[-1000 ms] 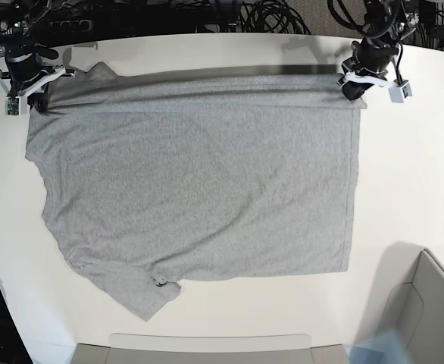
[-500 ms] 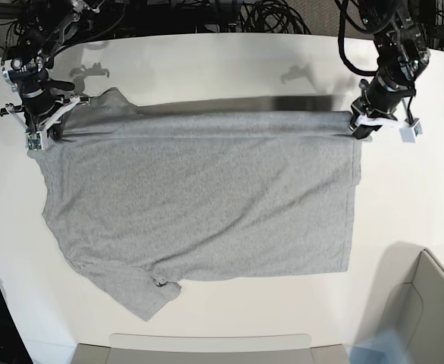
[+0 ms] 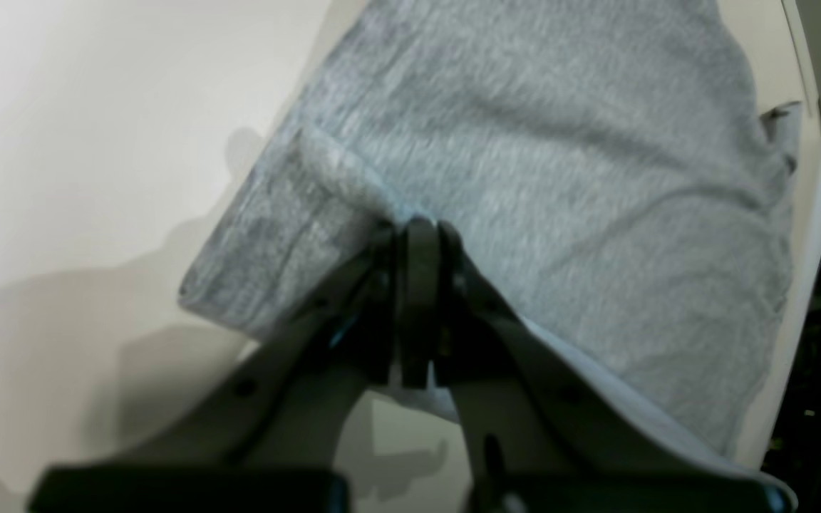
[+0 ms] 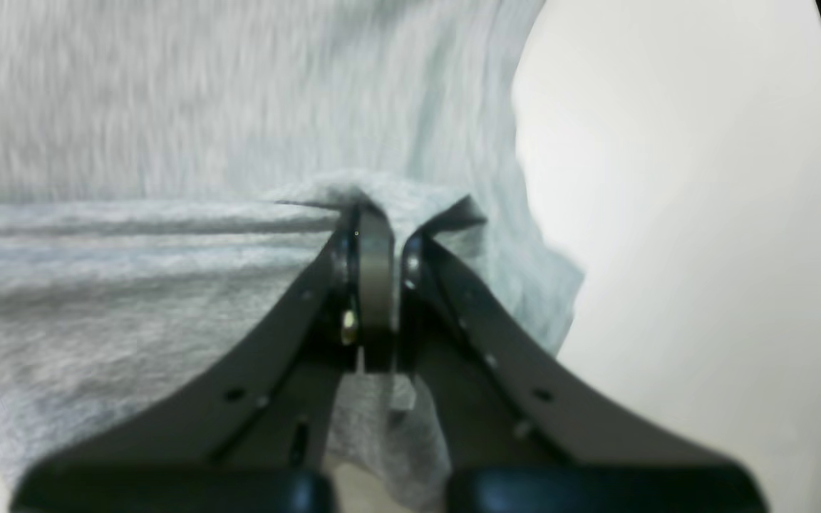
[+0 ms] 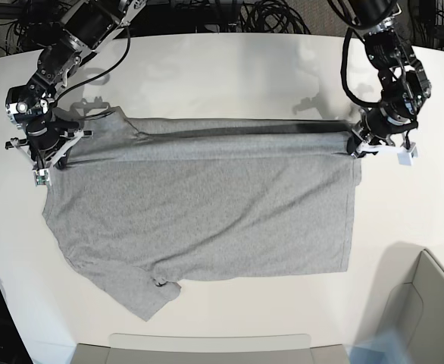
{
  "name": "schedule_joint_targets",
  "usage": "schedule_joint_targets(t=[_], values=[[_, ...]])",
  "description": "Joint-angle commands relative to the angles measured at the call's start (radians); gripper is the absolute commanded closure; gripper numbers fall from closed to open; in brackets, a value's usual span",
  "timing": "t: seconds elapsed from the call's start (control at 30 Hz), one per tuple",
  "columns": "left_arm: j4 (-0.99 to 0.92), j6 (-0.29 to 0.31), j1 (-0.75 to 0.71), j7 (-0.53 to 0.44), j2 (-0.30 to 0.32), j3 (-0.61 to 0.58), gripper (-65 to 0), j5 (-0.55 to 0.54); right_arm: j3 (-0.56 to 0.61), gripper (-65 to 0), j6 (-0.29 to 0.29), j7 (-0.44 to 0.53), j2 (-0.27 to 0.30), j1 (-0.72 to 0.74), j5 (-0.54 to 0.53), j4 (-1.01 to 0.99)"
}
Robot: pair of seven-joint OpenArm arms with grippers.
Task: Fold the T-shirt properly
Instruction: 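Lift the shoulder edge with both grippers and pull it toward the hem, then lower the folded shoulder edge onto the shirt with both grippers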
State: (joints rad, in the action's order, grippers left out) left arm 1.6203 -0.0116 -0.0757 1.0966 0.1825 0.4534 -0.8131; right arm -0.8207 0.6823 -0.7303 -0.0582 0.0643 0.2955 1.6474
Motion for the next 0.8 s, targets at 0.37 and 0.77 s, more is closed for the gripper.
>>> schedule_joint_targets(t=[0.37,0.77], values=[[-0.091,-0.003,0.138,-0.014,0.013,-0.011,0.0,0.096,0.079,0.0,0.016,0.024,0.060,0.148,0.008,-0.154],[-0.140,-0.003,0.216,-0.025,0.015,-0.041,0.0,0.126,0.208,0.0,-0.048,0.174,0.110,0.194,0.006,-0.322]])
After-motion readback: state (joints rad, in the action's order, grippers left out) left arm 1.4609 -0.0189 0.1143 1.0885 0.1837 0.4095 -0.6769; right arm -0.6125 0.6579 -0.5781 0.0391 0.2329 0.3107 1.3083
